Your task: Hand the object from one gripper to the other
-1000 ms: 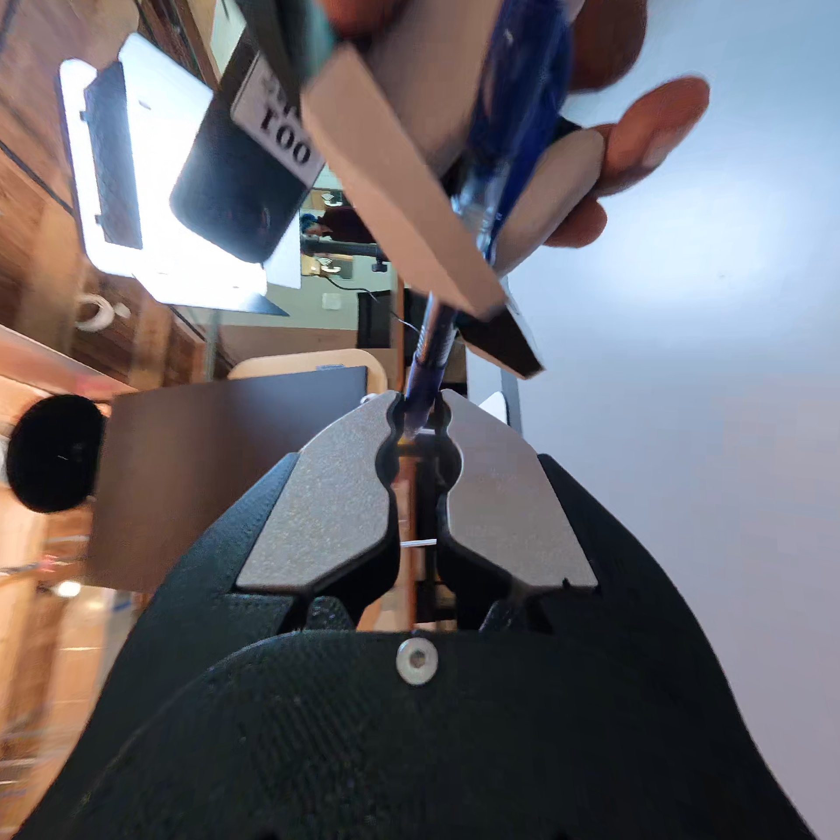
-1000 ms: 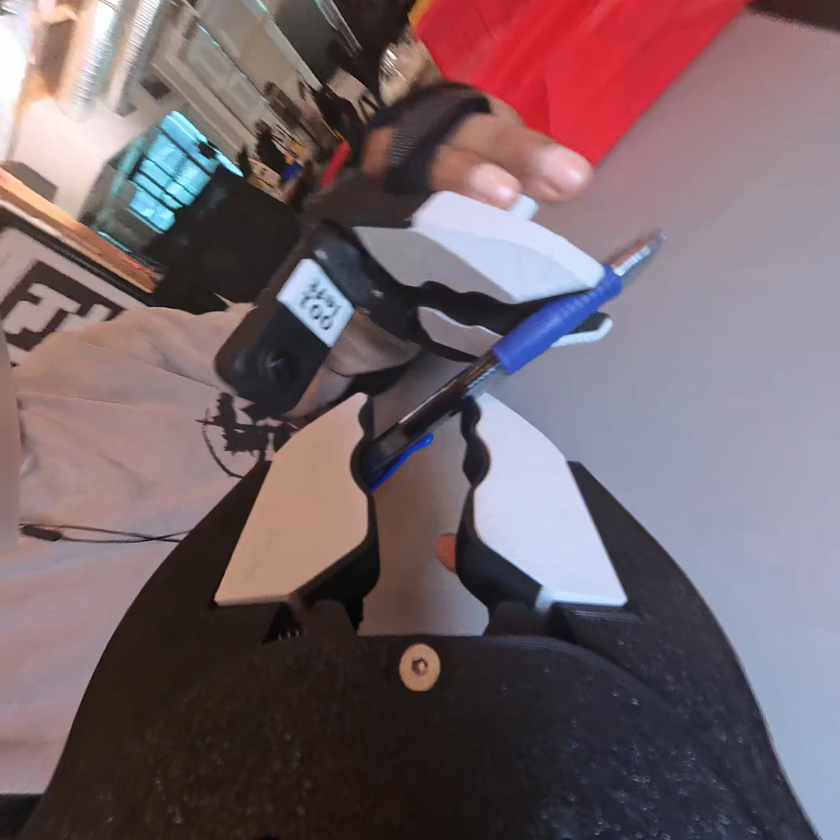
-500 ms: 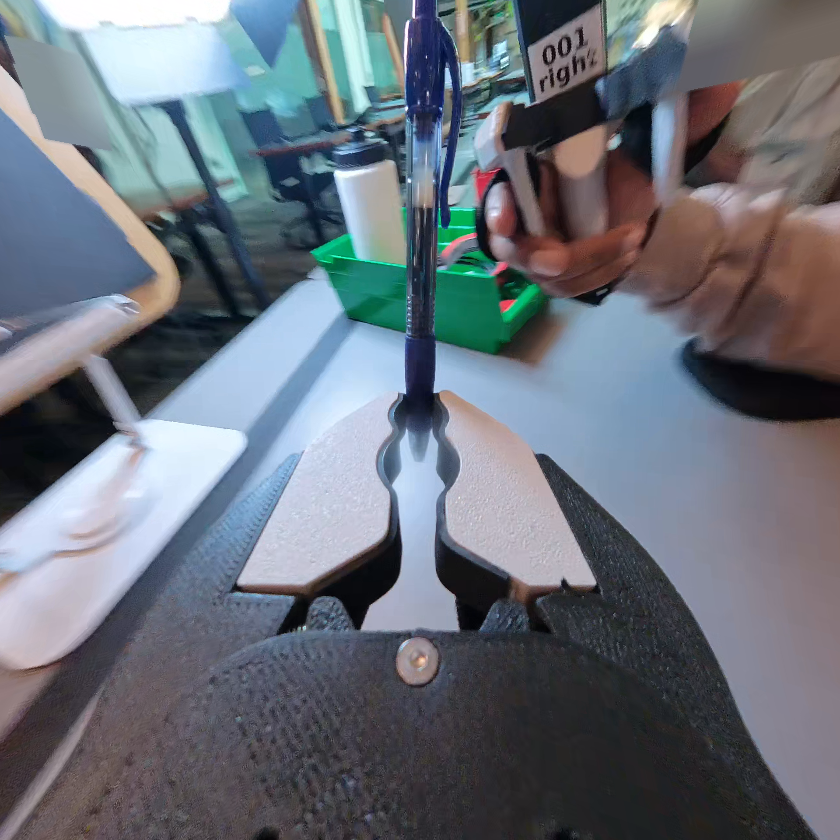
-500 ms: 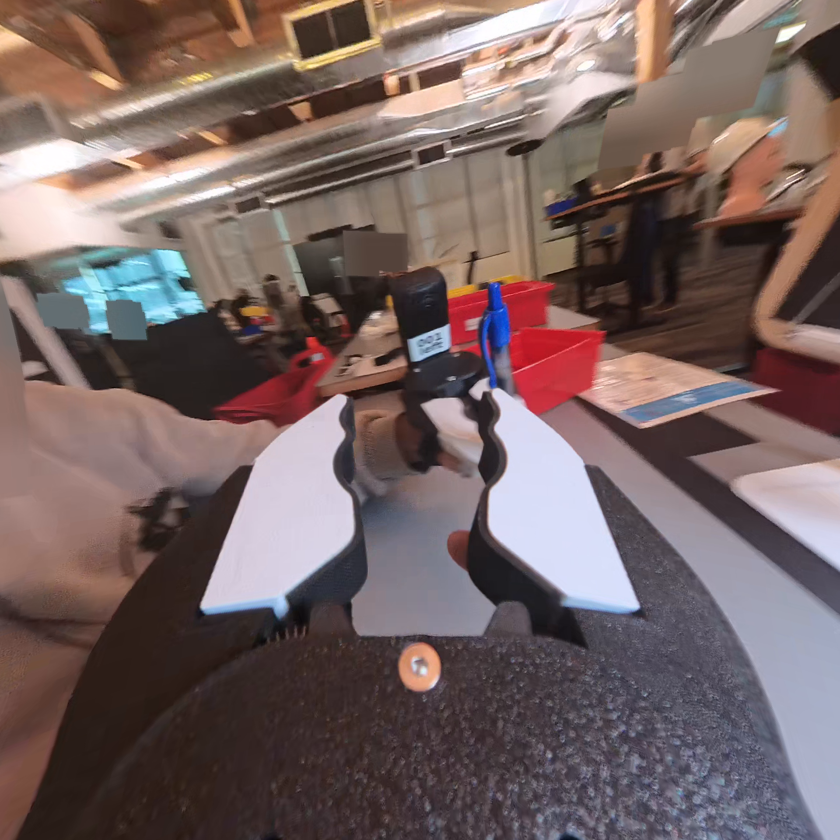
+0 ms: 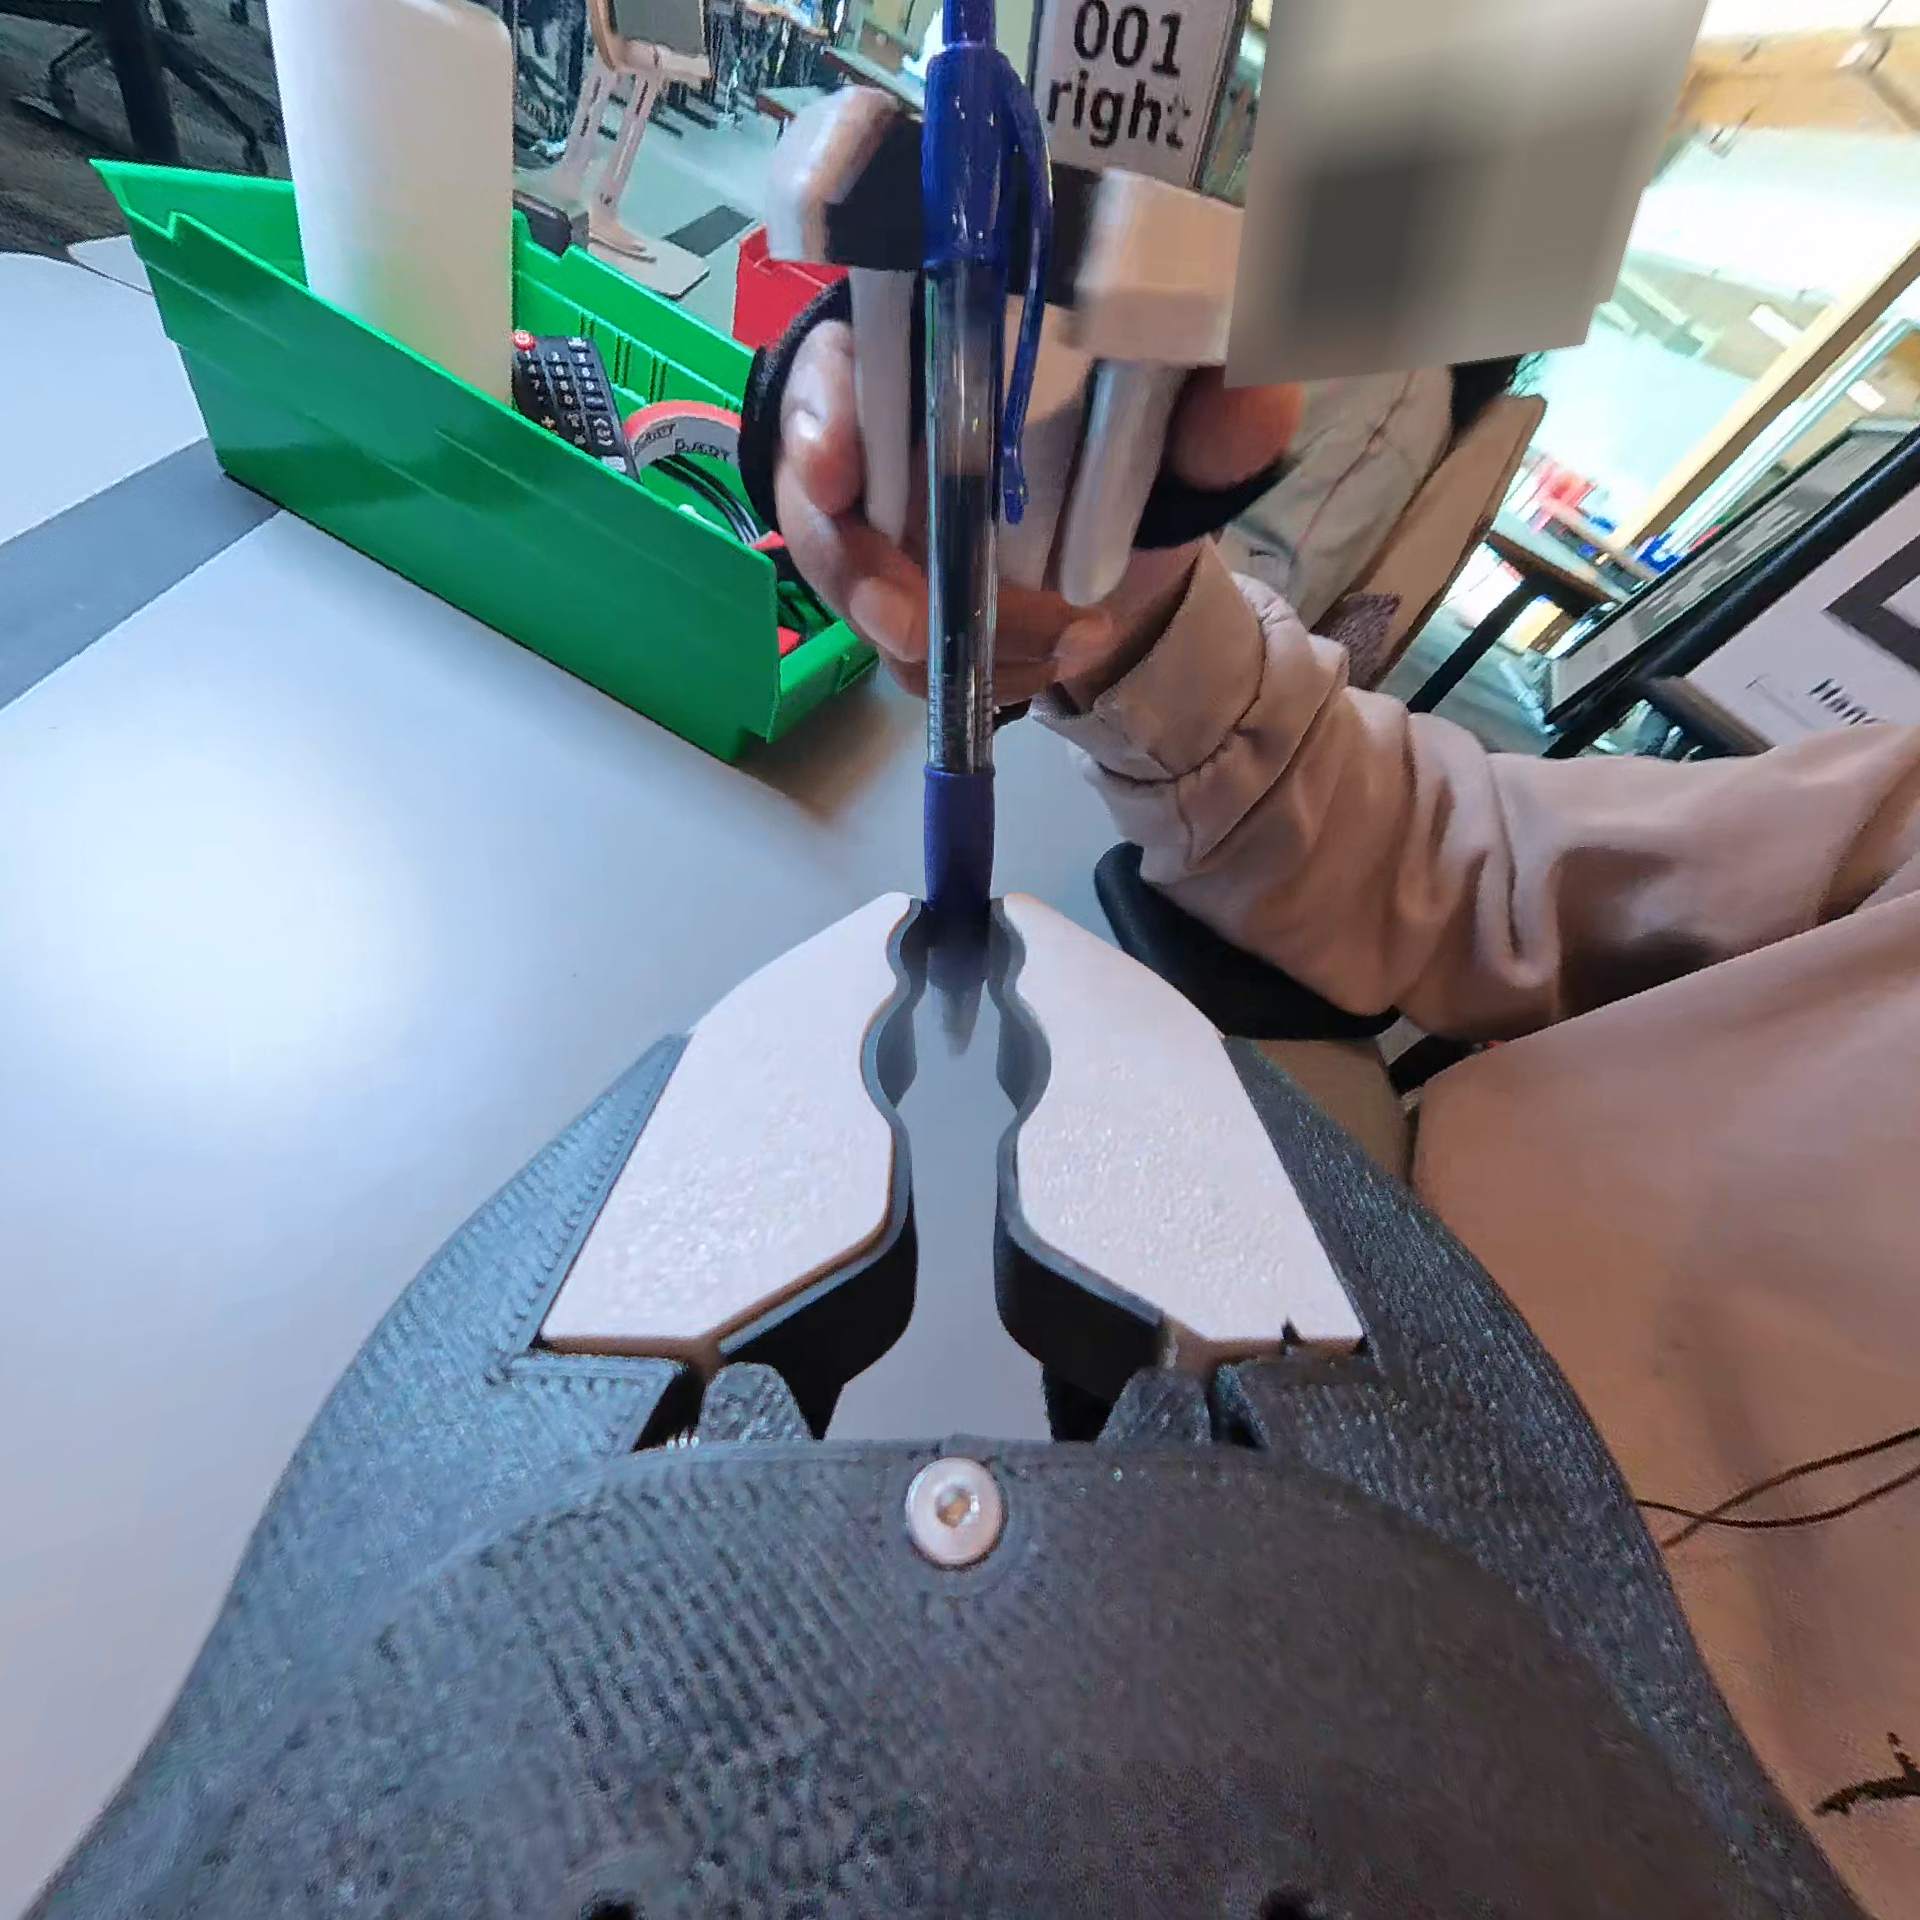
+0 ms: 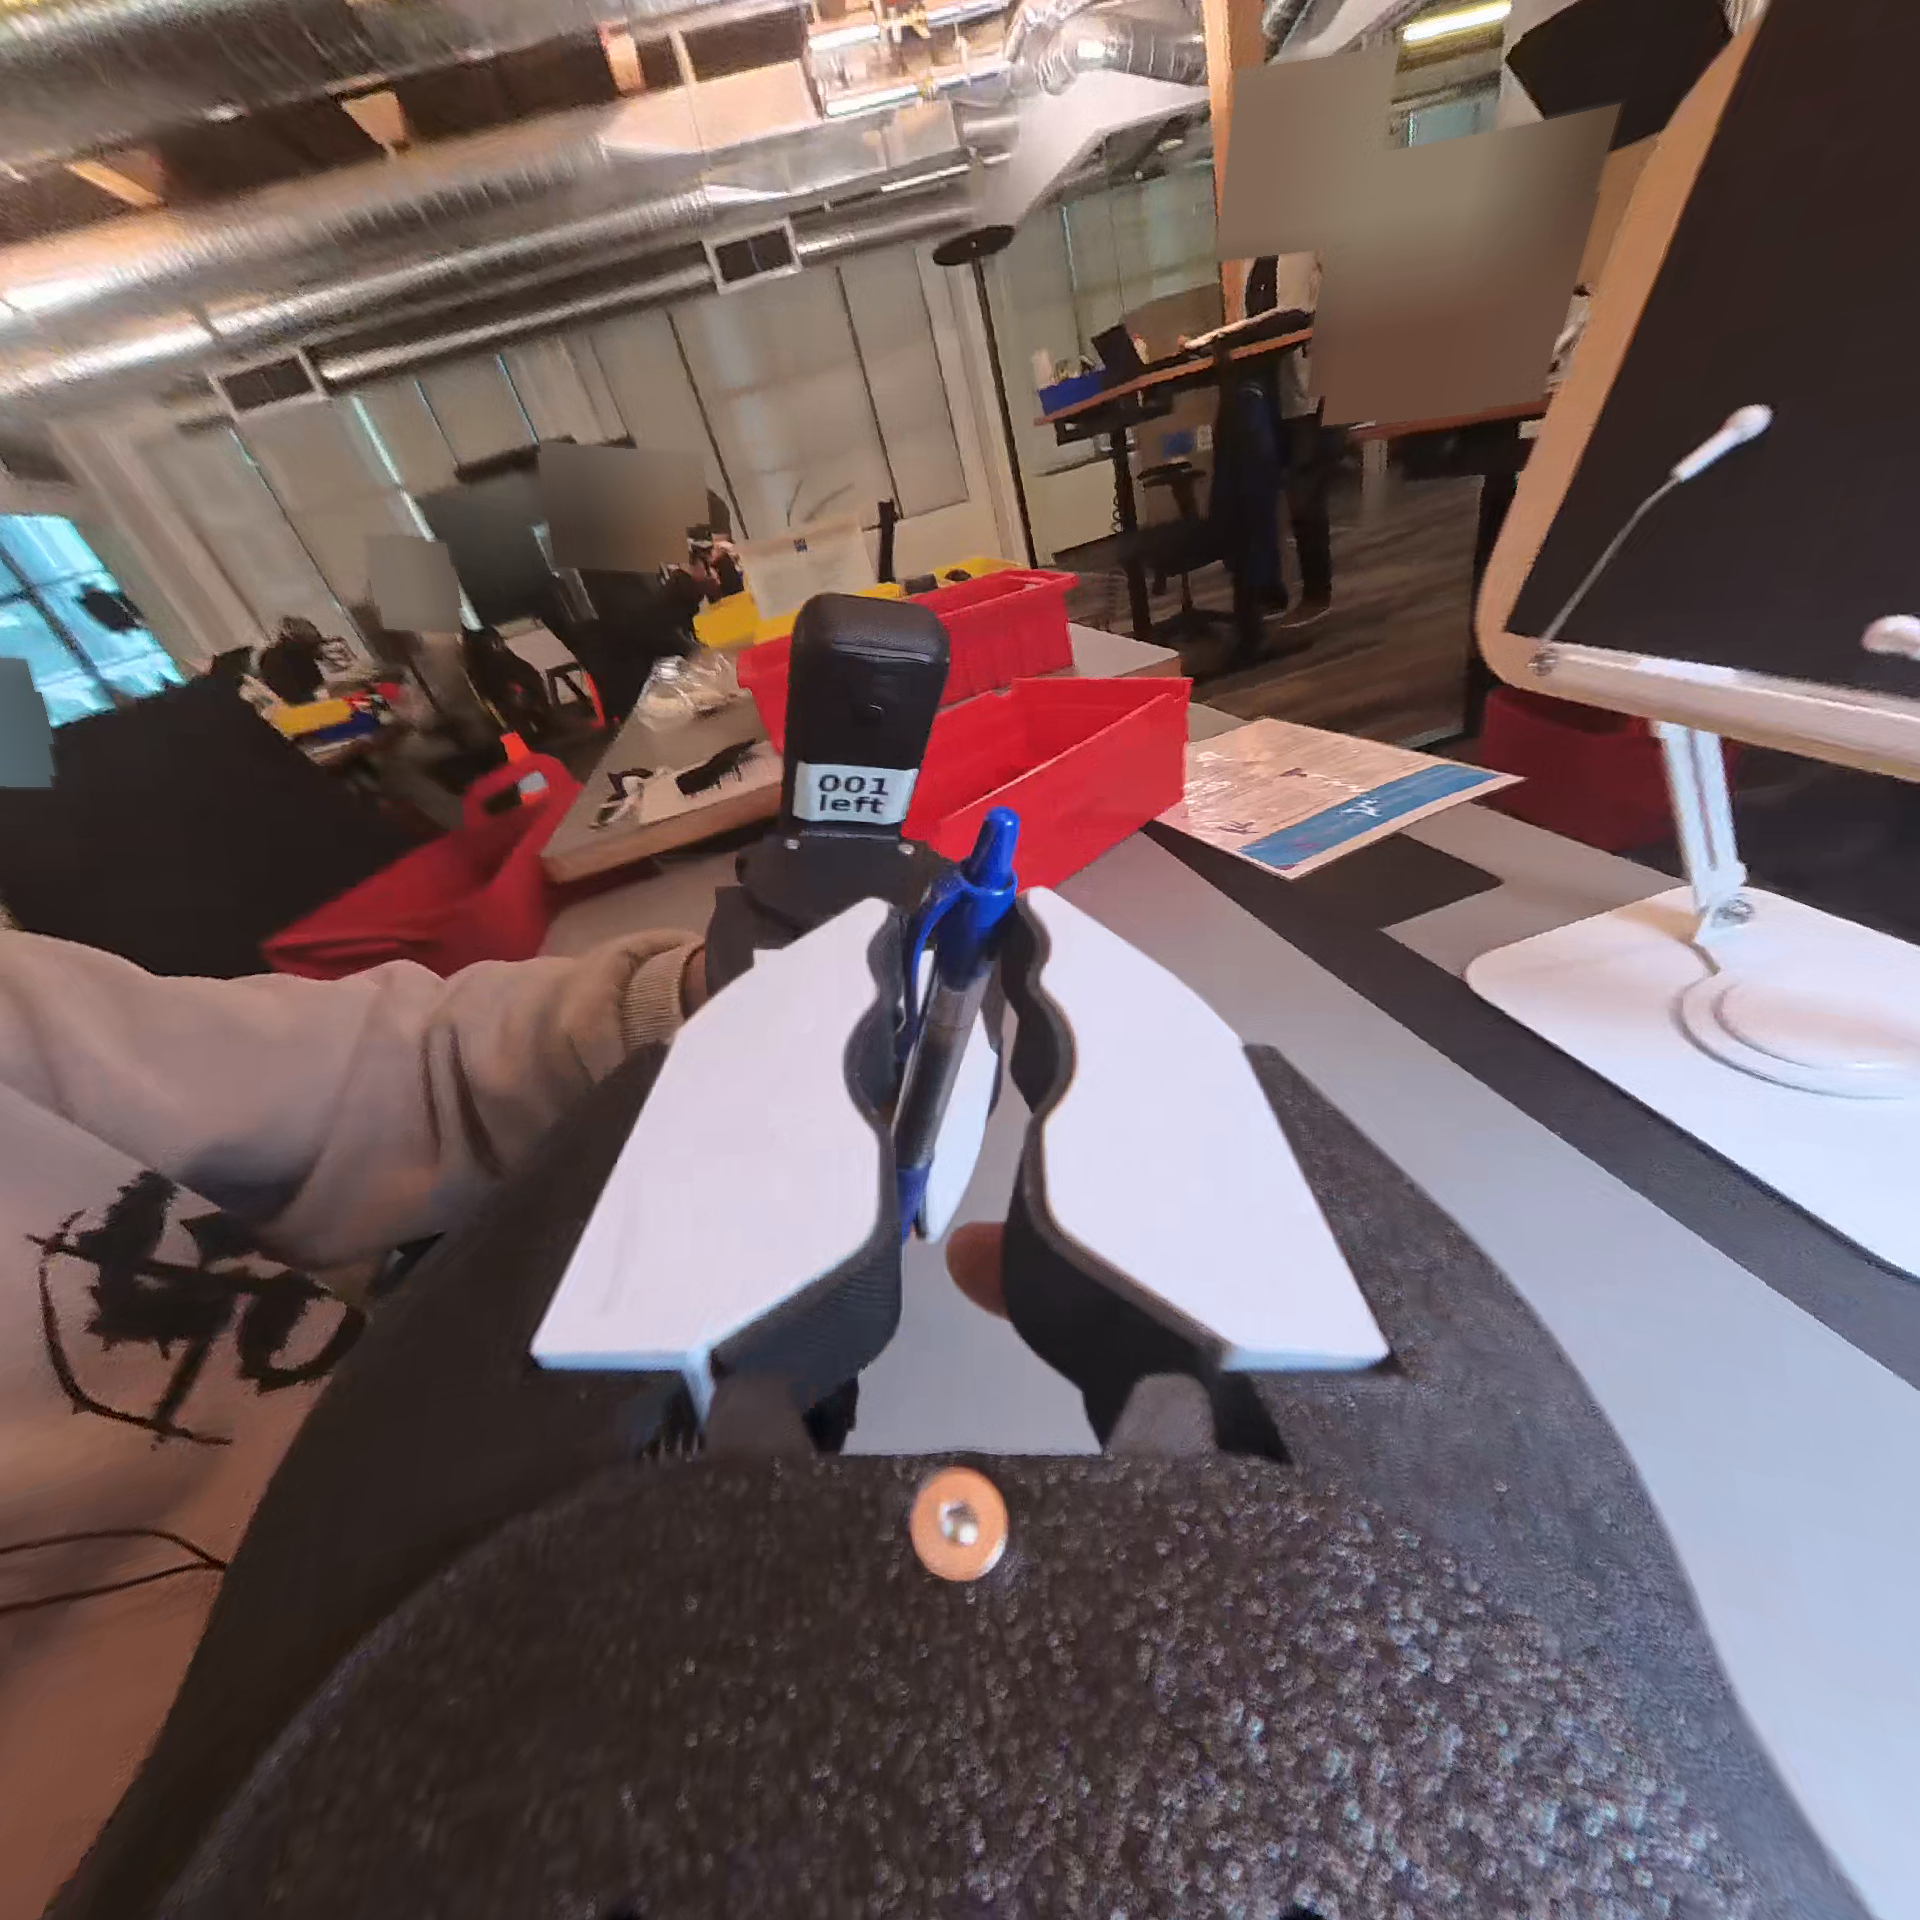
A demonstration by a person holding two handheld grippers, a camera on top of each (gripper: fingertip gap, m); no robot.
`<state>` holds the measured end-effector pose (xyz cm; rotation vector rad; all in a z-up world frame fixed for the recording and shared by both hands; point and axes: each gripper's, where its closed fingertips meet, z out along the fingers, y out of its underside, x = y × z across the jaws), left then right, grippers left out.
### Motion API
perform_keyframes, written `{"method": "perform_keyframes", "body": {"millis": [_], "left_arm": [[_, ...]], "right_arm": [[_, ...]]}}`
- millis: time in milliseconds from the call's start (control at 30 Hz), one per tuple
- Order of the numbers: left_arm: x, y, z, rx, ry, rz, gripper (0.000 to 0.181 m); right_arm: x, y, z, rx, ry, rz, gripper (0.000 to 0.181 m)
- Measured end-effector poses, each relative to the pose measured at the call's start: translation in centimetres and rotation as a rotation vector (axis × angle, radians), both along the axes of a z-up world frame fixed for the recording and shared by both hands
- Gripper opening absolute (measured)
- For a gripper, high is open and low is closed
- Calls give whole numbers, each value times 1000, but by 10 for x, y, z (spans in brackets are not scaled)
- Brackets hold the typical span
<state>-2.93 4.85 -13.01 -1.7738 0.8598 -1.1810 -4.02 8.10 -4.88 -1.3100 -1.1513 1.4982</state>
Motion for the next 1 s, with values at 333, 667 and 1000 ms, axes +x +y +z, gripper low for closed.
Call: {"method": "perform_keyframes", "body": {"millis": [333, 667, 1000], "left_arm": [[-56, 20, 64, 260, -102, 240, 49], [-121, 22, 117, 490, -74, 508, 38], [-157, 14, 142, 525, -131, 604, 34]], "right_arm": [[80, 40, 64, 338, -76, -414, 17], [233, 148, 13, 189, -518, -1006, 15], [250, 186, -115, -194, -778, -908, 17]]}}
